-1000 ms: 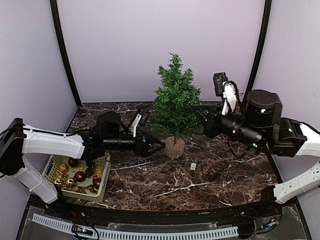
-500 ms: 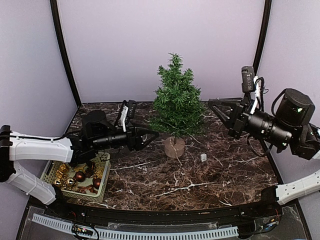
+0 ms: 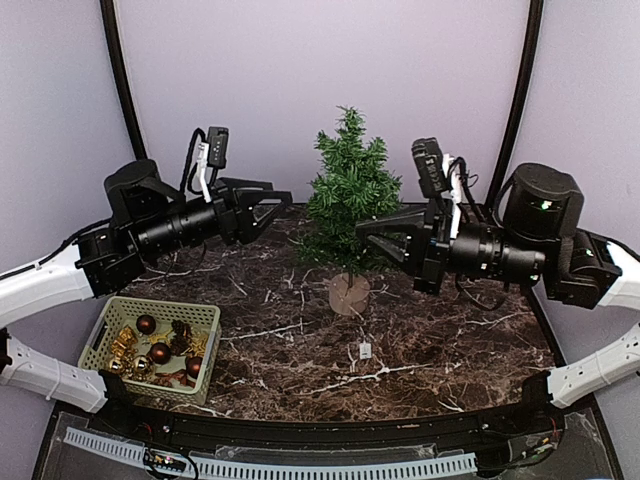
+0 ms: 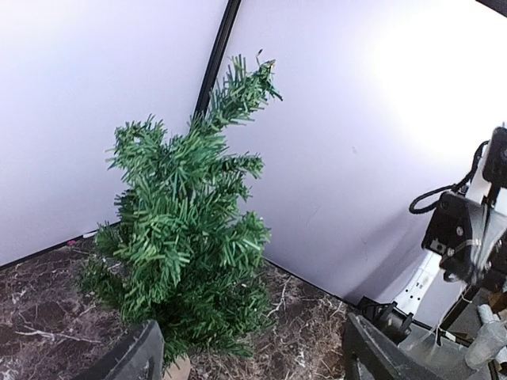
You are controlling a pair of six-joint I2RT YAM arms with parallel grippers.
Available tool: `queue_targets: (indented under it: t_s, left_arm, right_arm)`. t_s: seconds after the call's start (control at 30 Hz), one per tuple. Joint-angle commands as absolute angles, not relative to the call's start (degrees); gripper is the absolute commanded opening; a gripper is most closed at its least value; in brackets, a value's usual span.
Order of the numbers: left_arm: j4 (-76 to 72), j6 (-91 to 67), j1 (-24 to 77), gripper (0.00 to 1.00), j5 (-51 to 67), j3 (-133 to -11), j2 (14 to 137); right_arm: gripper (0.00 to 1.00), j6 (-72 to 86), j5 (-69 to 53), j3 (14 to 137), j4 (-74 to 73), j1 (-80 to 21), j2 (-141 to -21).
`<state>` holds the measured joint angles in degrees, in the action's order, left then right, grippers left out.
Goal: Decorate the small christmas tree
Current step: Pass from the right arm to the left
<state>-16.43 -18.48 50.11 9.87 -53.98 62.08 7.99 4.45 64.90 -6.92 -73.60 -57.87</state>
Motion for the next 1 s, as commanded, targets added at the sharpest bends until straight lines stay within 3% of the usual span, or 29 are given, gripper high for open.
queue_targets:
  t_s: [0.0,0.33,0.67,0.97]
  left_arm:
    - [-7.46,-15.59,50.28,0.82,13.92,-62.02,67.25]
    - [-20.27,-13.71,50.36,0.86,38.43,-55.46,68.91]
    - [-32.80,-20.04,50.45,0.89,46.24,-52.39,70.98]
    - [-34.47,-19.70,51.50,0.86,42.98,-54.04,72.77]
  right_arm:
    - [0.00,7.36,-2.40,67.95,-4.78,-73.35,-61.59]
    - [0.00,7.71,-4.57,68.12,-0.61,-73.33,-64.61]
    - [0.00,8.46,-4.61,67.90,-0.24,-73.28,-65.08]
    - [0.00,9.01,-4.08,66.57,-0.19,-73.24,-64.23]
